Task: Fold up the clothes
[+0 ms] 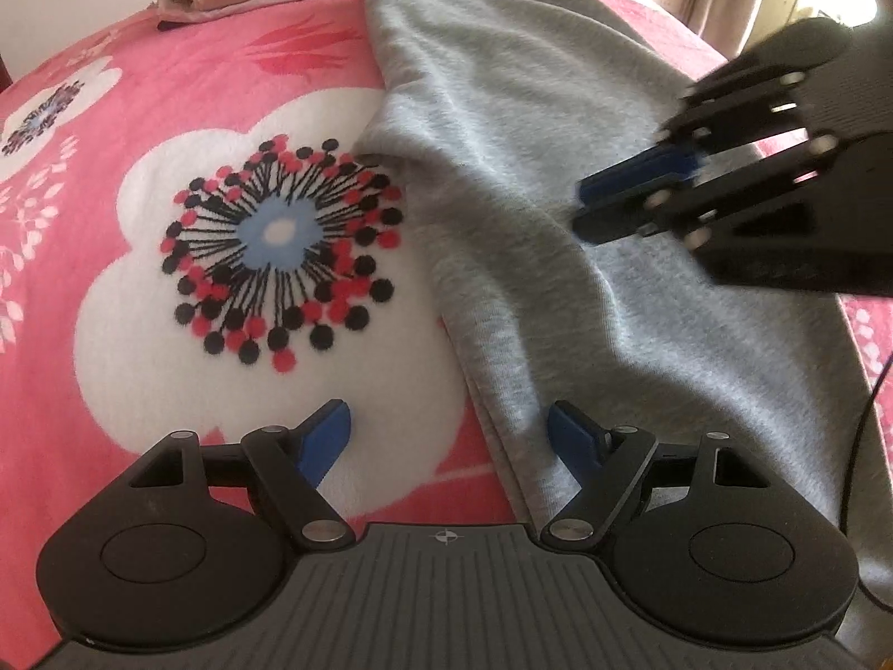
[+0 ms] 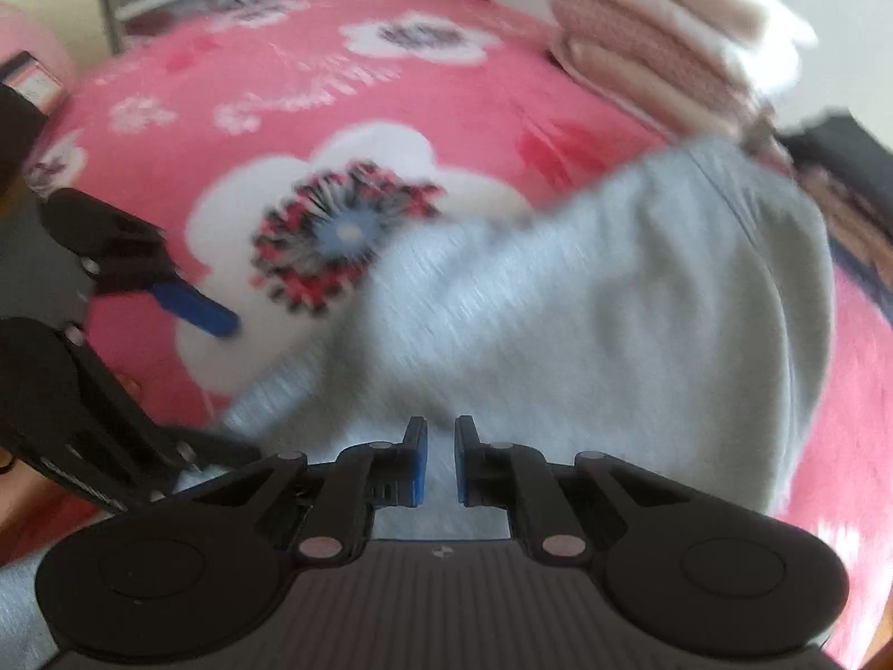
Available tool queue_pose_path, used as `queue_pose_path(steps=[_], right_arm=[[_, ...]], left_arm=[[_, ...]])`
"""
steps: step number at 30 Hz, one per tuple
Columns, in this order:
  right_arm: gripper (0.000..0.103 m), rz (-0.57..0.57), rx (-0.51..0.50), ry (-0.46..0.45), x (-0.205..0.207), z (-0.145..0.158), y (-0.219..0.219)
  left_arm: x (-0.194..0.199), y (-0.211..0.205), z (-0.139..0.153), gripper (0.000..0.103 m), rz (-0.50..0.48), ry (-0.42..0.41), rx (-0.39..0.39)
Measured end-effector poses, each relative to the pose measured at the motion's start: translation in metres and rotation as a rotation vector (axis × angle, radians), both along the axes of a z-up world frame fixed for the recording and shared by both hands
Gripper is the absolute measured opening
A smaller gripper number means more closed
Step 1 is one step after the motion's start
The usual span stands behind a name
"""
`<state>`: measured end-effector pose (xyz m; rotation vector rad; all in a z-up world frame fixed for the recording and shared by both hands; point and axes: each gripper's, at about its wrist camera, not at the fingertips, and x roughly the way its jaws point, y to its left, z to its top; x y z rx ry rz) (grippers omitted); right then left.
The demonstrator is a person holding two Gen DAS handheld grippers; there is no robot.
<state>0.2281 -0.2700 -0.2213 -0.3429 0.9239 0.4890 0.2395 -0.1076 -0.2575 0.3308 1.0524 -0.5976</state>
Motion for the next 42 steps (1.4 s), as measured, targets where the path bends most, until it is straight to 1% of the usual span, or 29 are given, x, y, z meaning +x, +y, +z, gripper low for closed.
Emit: queue_pose_path(steps=[2,3,4,6,7,9,10,11,12,13,15,16,18,20,21,22,25,27,29,32,33,34,37,39,40,42], right_arm=[[0.009,0.040,-0.042,-0.009,0.005,-0.011,0.009],[0.007,0.060,-0.089,-0.028,0.007,-0.018,0.011],[0.007,0.066,-0.133,-0.056,0.011,-0.022,0.010],[0.008,-0.023,-0.176,-0.102,0.024,-0.017,-0.001],[0.008,-0.059,-0.166,-0.109,0.028,-0.012,-0.007],[0.009,-0.103,-0.110,-0.106,0.034,-0.001,-0.017],[0.009,-0.096,-0.068,-0.100,0.034,0.005,-0.019],[0.009,-0.049,-0.022,-0.081,0.032,0.009,-0.016],[0.009,0.005,0.001,-0.058,0.030,0.008,-0.008],[0.009,0.054,0.010,-0.038,0.029,0.005,0.000],[0.009,0.085,0.005,-0.020,0.032,-0.008,0.014],[0.008,0.058,0.011,-0.018,0.038,-0.015,0.016],[0.008,-0.058,0.054,-0.020,0.055,-0.023,0.009],[0.008,-0.208,0.097,-0.035,0.069,-0.017,-0.004],[0.009,-0.252,0.104,-0.046,0.072,-0.014,-0.009],[0.009,-0.260,0.120,-0.047,0.073,-0.010,-0.014],[0.010,-0.188,0.177,-0.013,0.063,0.002,-0.017],[0.010,-0.138,0.206,0.025,0.050,0.007,-0.012],[0.010,-0.128,0.222,0.052,0.037,0.011,-0.012],[0.010,-0.126,0.251,0.090,0.014,0.018,-0.018],[0.010,-0.115,0.258,0.107,0.004,0.020,-0.018],[0.010,-0.095,0.256,0.121,-0.006,0.020,-0.016],[0.010,-0.044,0.206,0.163,-0.026,0.003,-0.001],[0.010,-0.044,0.122,0.194,-0.036,-0.017,0.005],[0.010,-0.046,0.094,0.192,-0.041,-0.022,0.006],[0.010,-0.054,0.107,0.172,-0.048,-0.012,0.006]], left_arm=[[-0.001,0.000,0.000,0.080,-0.001,-0.002,0.005],[-0.001,0.000,0.000,0.080,-0.001,-0.003,0.005],[-0.001,0.000,0.000,0.080,-0.001,-0.005,0.006],[-0.002,0.001,0.000,0.080,-0.002,-0.008,0.008],[-0.002,0.001,0.000,0.080,-0.002,-0.009,0.009],[-0.003,0.001,0.000,0.080,-0.003,-0.012,0.011],[-0.003,0.001,0.000,0.080,-0.003,-0.013,0.012],[-0.003,0.001,-0.001,0.080,-0.004,-0.015,0.013],[-0.004,0.001,-0.001,0.080,-0.004,-0.016,0.013],[-0.004,0.002,-0.001,0.080,-0.005,-0.017,0.014],[-0.004,0.002,-0.001,0.081,-0.005,-0.020,0.016],[-0.005,0.002,-0.001,0.081,-0.006,-0.022,0.017],[-0.005,0.002,-0.001,0.081,-0.006,-0.024,0.019],[-0.006,0.004,0.000,0.081,-0.005,-0.023,0.018],[-0.006,0.003,0.000,0.081,-0.003,-0.022,0.016],[-0.006,0.004,0.000,0.081,-0.002,-0.019,0.014],[-0.006,0.005,0.002,0.081,0.005,-0.013,0.008],[-0.009,0.006,0.007,0.081,-0.005,-0.039,0.013],[-0.013,0.006,0.012,0.081,-0.016,-0.065,0.018],[-0.025,0.001,0.021,0.081,-0.069,-0.176,0.058],[-0.027,-0.001,0.021,0.081,-0.086,-0.197,0.066],[-0.028,-0.004,0.020,0.081,-0.097,-0.204,0.073],[-0.028,-0.010,0.010,0.081,-0.113,-0.169,0.113],[-0.029,-0.008,0.009,0.081,-0.113,-0.164,0.118],[-0.028,-0.007,0.009,0.081,-0.112,-0.163,0.115],[-0.028,-0.004,0.011,0.081,-0.107,-0.162,0.111]])
